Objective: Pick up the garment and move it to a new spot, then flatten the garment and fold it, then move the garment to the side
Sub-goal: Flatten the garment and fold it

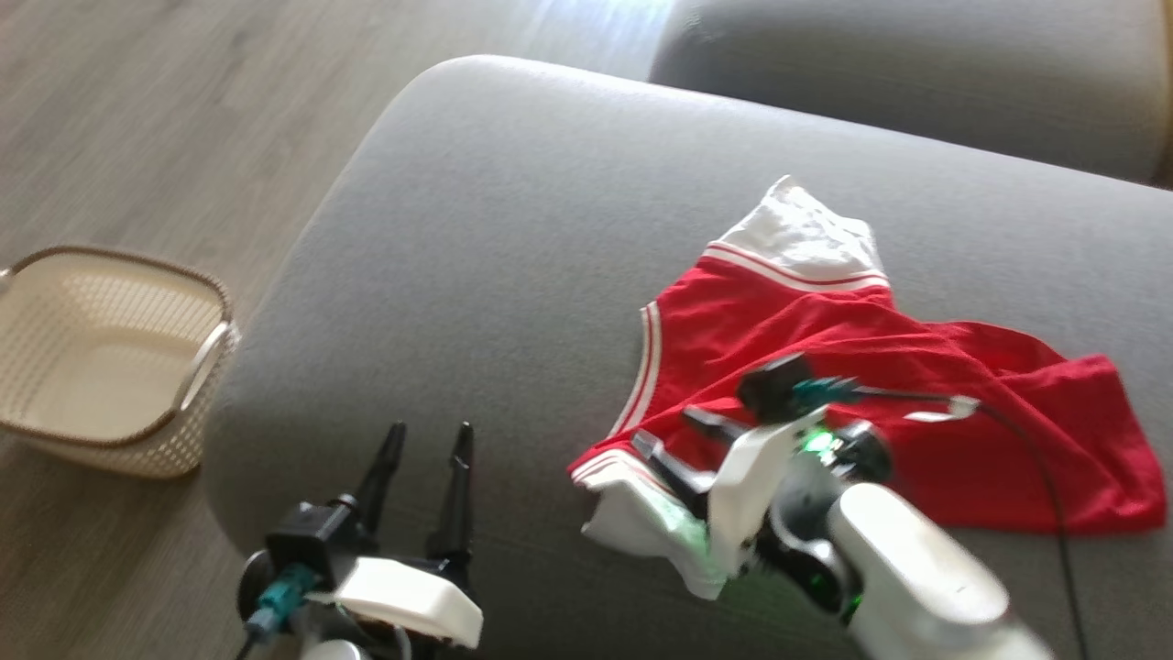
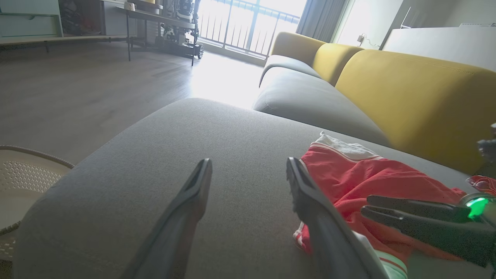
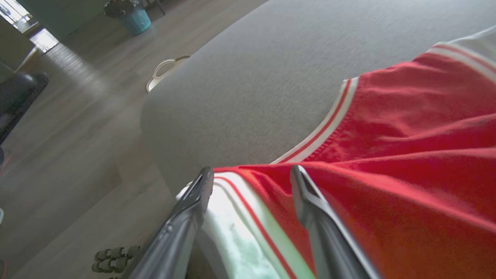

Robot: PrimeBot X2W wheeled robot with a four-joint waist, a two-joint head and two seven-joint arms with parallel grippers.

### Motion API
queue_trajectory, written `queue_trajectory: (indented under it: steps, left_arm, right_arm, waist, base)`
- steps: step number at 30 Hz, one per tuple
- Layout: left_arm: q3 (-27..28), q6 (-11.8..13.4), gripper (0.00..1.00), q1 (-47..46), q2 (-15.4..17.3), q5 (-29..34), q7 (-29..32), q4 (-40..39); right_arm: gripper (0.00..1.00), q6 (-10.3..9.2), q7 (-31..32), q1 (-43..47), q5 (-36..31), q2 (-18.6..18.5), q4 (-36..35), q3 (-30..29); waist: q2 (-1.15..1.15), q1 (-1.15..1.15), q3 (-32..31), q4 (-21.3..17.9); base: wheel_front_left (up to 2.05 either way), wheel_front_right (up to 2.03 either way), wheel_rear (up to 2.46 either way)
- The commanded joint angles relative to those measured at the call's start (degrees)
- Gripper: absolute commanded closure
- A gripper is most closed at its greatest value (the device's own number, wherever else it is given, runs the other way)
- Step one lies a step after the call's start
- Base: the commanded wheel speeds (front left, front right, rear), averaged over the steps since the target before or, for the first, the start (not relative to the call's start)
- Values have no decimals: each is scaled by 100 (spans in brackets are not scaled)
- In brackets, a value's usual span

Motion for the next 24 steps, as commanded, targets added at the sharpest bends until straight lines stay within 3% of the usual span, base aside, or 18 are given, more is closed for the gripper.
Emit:
queue_trajectory:
  steps: [1,6,10,16,24]
  left_arm:
    - [262,32,0,-213,-2,32,-30,-230]
    - [421,36,0,-164,-2,63,-30,-347]
    - [578,4,0,-121,-2,99,-30,-424]
    - [725,19,0,-119,-2,40,-30,-590]
    - [767,46,0,-176,-2,-36,-30,-704]
  right_arm:
    - [0,-1,-148,-279,41,-48,-229,-54]
    - [0,-1,-575,-313,-147,-206,-589,-473]
    - [0,-1,-1002,-86,-824,-341,-971,-988]
    - [0,-1,-1528,704,-1510,12,-1574,-2142]
    - [0,-1,-2083,1815,-2141,347,-2141,-2938]
  waist:
    - [0,0,-90,-130]
    - [0,0,-231,-466]
    - [0,0,-354,-828]
    - [0,0,-338,-1210]
    - [0,0,-180,-1652]
  base:
    - [0,0,0]
    - [0,0,0]
    - [0,0,0]
    - [0,0,0]
    - [0,0,0]
